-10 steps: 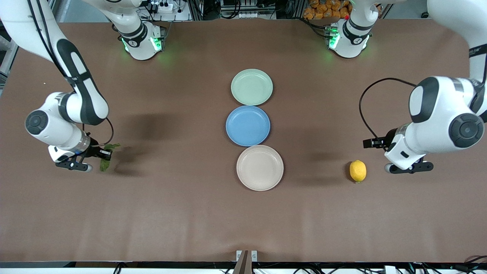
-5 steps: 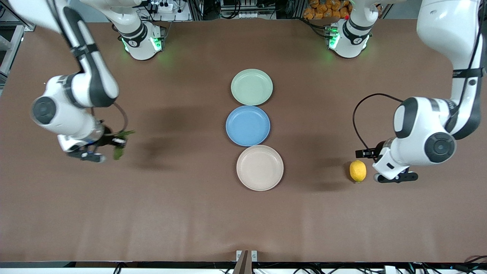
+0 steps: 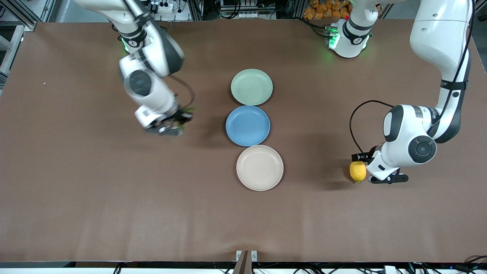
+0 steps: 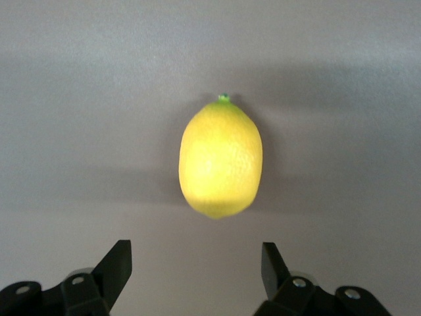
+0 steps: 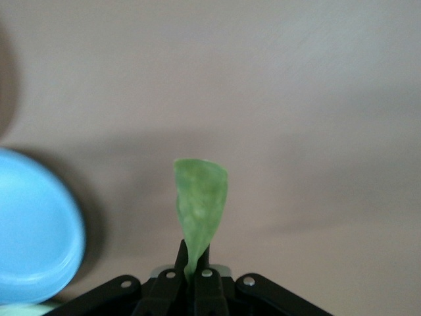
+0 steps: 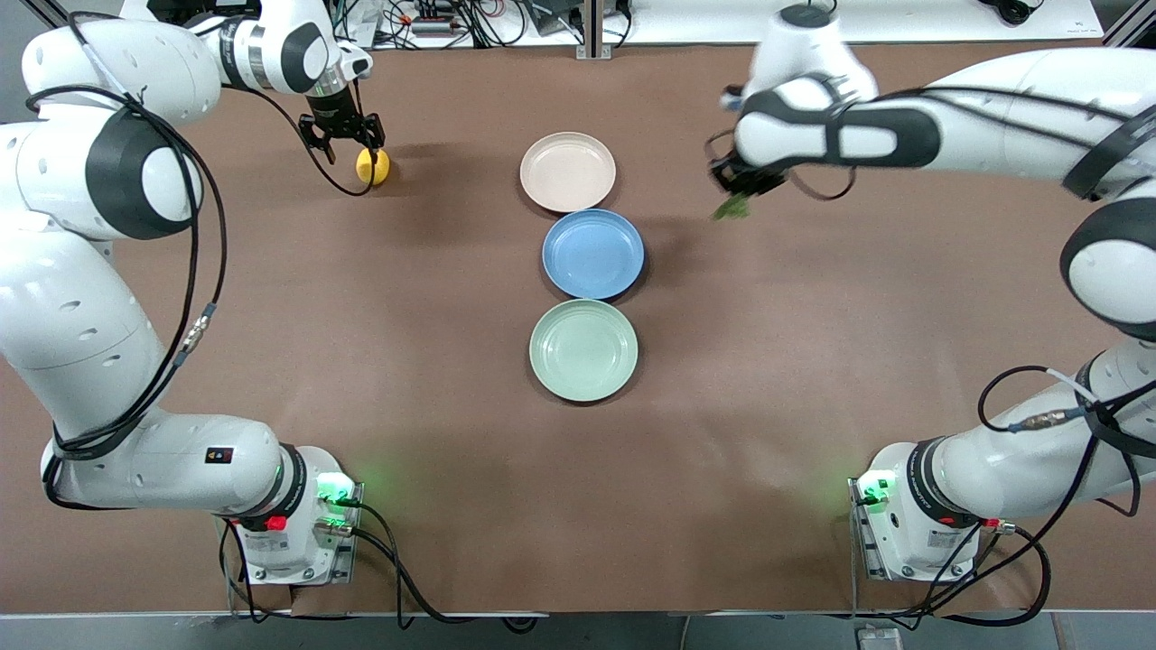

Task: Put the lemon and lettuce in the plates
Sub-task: 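Carry the lettuce over the green plate while the left gripper grasps the lemon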

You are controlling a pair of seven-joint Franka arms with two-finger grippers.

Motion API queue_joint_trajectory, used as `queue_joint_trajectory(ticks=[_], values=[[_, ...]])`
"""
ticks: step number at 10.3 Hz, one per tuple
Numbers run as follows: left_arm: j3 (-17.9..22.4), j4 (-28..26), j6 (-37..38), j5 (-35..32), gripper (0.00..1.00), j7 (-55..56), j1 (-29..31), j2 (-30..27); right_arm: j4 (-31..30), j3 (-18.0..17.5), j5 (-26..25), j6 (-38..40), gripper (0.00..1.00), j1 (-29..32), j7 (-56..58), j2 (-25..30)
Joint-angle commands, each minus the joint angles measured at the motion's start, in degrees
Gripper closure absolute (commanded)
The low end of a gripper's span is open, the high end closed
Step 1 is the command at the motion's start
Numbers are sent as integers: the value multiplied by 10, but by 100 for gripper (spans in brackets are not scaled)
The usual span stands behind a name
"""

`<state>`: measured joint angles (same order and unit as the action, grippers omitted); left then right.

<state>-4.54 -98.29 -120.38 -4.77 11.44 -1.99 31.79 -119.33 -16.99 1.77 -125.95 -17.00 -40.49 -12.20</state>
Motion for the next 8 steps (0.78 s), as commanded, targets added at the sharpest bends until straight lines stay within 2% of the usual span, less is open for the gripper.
queue_joint_trajectory(ticks=[1,3,5,6,8], values=[[1,-2,-37,-15,13,2,1,19,-7,-48,3,-4,100,-64,-116,-8],[1,-2,-49,-14,13,2,-1,29,-6,-82,1,-10,100,-98,-164,-20],[0,-1,-57,-14,14,6,-2,34,2,-96,-5,-42,100,-140,-214,-57],[0,0,-57,-14,14,10,-5,34,14,-96,-25,-73,100,-160,-248,-89],[0,-1,-67,-14,14,10,-3,39,51,-97,-98,-86,100,-174,-331,-149]])
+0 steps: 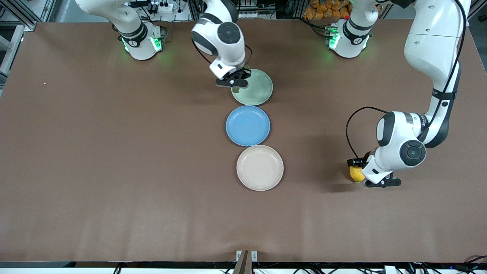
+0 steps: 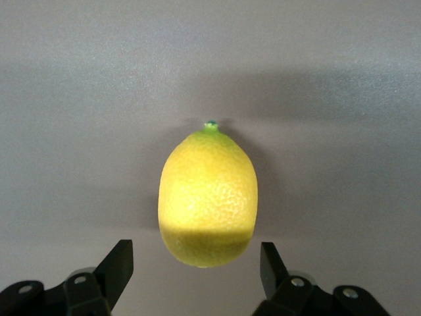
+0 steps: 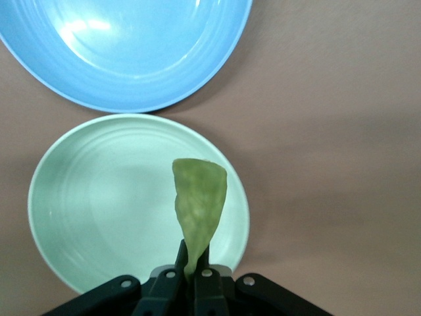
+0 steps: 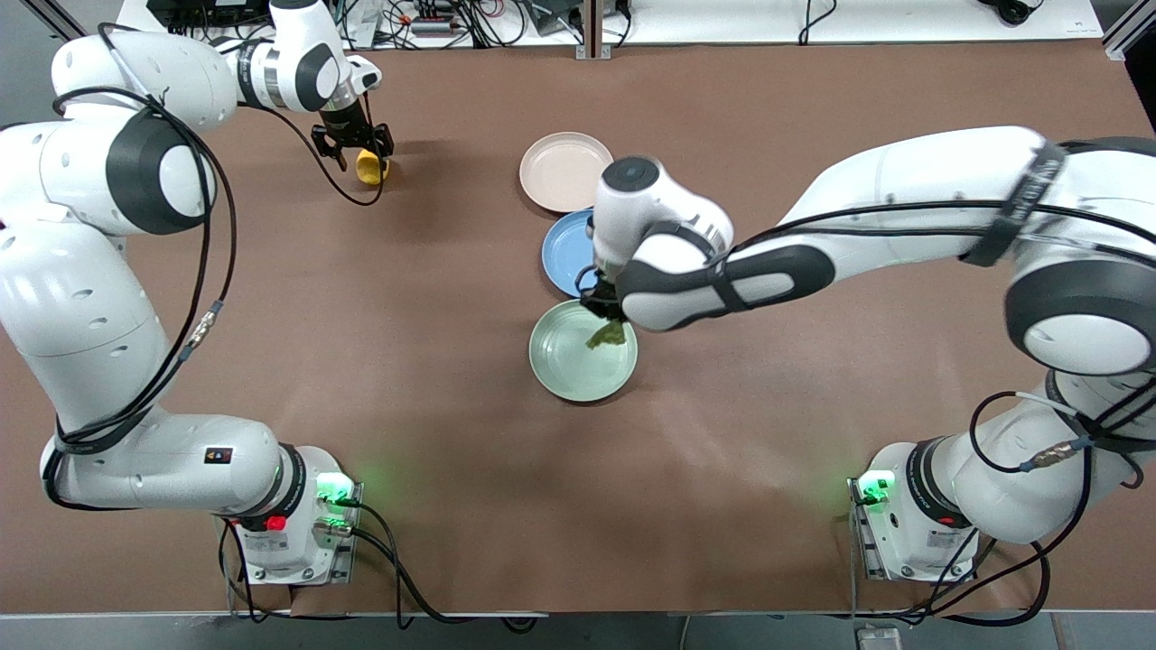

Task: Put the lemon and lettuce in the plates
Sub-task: 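Carry the lettuce over the green plate while the left gripper grasps the lemon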

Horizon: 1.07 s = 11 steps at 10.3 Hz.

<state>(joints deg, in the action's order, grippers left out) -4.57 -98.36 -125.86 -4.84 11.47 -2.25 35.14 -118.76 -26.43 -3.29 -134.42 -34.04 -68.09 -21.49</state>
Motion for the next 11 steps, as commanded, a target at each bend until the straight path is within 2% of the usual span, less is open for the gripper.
queue_joint_trajectory(ticks=[1,2,3,4,8,11], values=[[0,0,-17,-13,14,11,0,8,58,-9,-73,-2,100,-5,-80,-76],[0,0,-23,-12,14,11,0,12,72,-9,-82,-2,100,-7,-91,-93],[0,0,-32,-13,14,11,0,17,84,-9,-83,-2,93,-6,-97,-103],[0,0,-38,-13,15,11,0,21,91,-10,-81,-1,1,-6,-113,-103],[0,0,-65,-12,17,12,-1,33,103,-20,-80,21,0,3,-154,-95],[0,4,-75,-13,21,11,0,39,104,-27,-80,71,0,20,-140,-53]])
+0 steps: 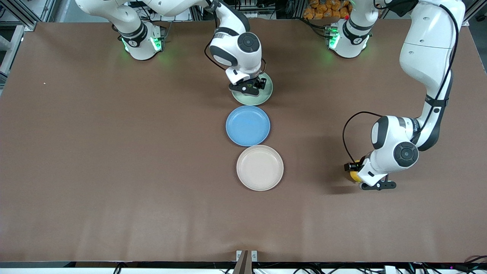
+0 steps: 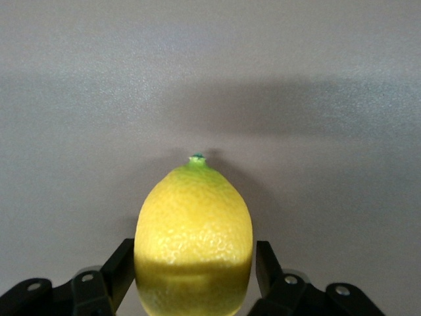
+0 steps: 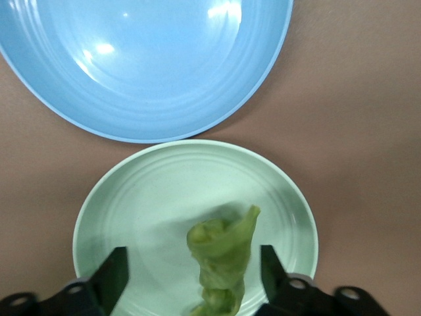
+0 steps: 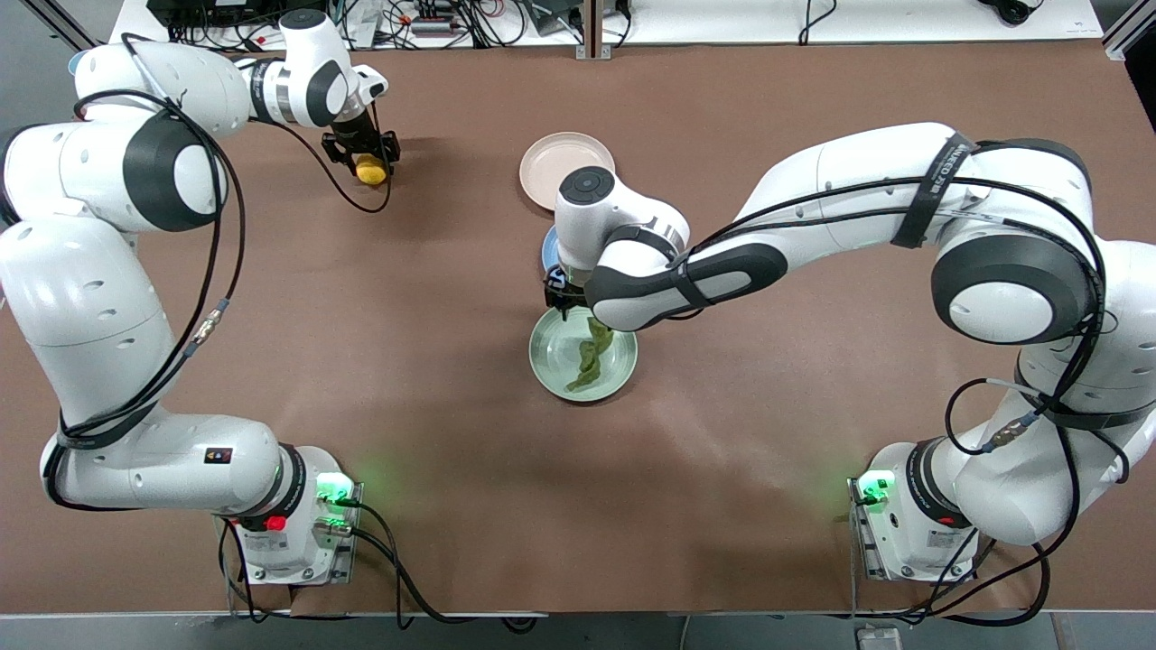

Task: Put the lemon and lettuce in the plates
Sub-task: 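Carry the lettuce over the green plate while the left gripper grasps the lemon, then open the right gripper to drop the lettuce onto the green plate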

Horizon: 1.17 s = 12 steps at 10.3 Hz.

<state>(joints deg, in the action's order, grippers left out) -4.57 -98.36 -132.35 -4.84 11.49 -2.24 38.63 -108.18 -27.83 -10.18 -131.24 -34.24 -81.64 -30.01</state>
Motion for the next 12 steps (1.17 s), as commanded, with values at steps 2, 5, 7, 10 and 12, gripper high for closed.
queue_joint_trajectory(ticks=[2,5,7,10,12], values=[[1,5,-16,-13,26,10,-1,3,-3,-12,-8,84,0,50,37,61],[1,5,-26,-14,66,9,-5,3,-3,-11,-8,90,0,110,84,71],[1,5,-26,-14,100,10,-5,0,-2,-9,-8,90,0,162,128,75],[3,5,-24,-14,100,10,-7,-4,1,-9,-5,108,0,242,236,94],[4,6,-18,-43,100,9,-7,-23,-3,-7,12,112,0,300,329,118]])
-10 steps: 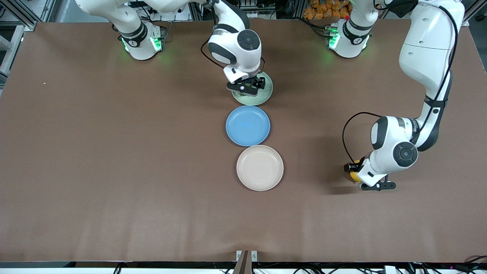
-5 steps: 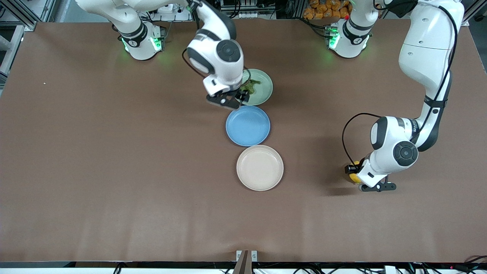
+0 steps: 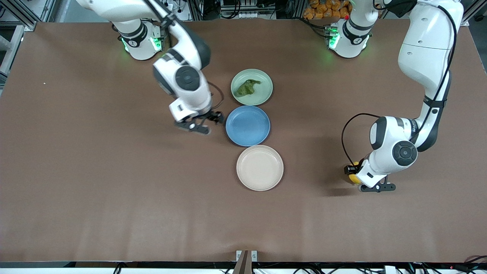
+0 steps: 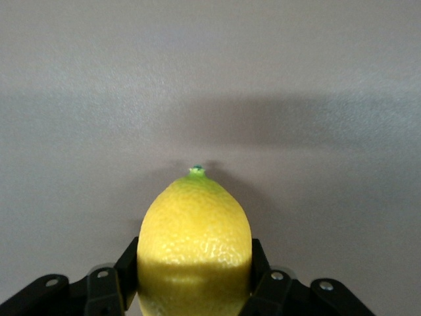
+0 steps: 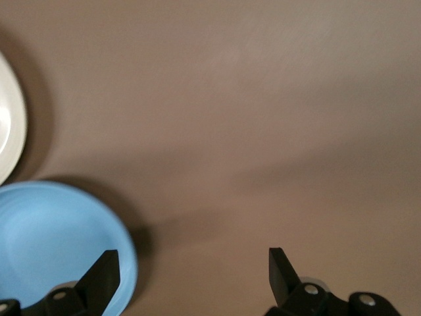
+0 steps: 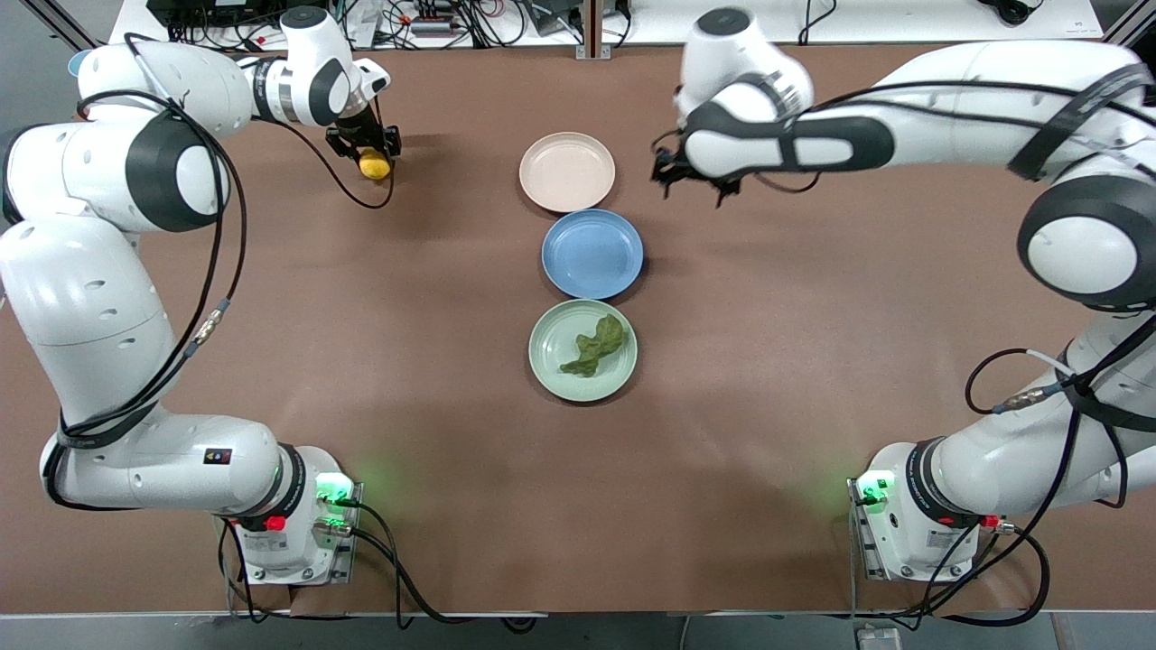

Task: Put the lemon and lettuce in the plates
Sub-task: 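Withdraw the right gripper while the left gripper lifts the lemon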

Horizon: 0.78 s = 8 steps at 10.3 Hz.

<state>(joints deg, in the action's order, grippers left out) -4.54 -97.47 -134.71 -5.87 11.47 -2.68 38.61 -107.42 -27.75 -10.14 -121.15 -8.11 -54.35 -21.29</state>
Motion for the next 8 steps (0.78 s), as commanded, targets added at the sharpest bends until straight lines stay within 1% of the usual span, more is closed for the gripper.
queue_joint_trajectory(ticks=[1,2,3,4,5,7,8], values=[[2,-2,12,-61,100,9,-3,-35,-10,-8,22,33,0,69,98,34],[3,4,13,-83,100,7,-3,-45,-10,-6,30,51,0,95,151,48],[2,18,29,-100,100,7,-1,-51,-11,8,38,69,0,116,208,67],[1,37,58,-103,100,7,-5,-59,-10,44,42,98,0,119,270,82],[-3,47,80,-103,100,9,-7,-67,-9,95,42,114,0,107,331,92],[-5,51,103,-98,100,10,-15,-90,-2,173,42,127,0,103,442,114],[-5,51,117,-94,100,10,-21,-105,21,204,41,134,0,103,489,118]])
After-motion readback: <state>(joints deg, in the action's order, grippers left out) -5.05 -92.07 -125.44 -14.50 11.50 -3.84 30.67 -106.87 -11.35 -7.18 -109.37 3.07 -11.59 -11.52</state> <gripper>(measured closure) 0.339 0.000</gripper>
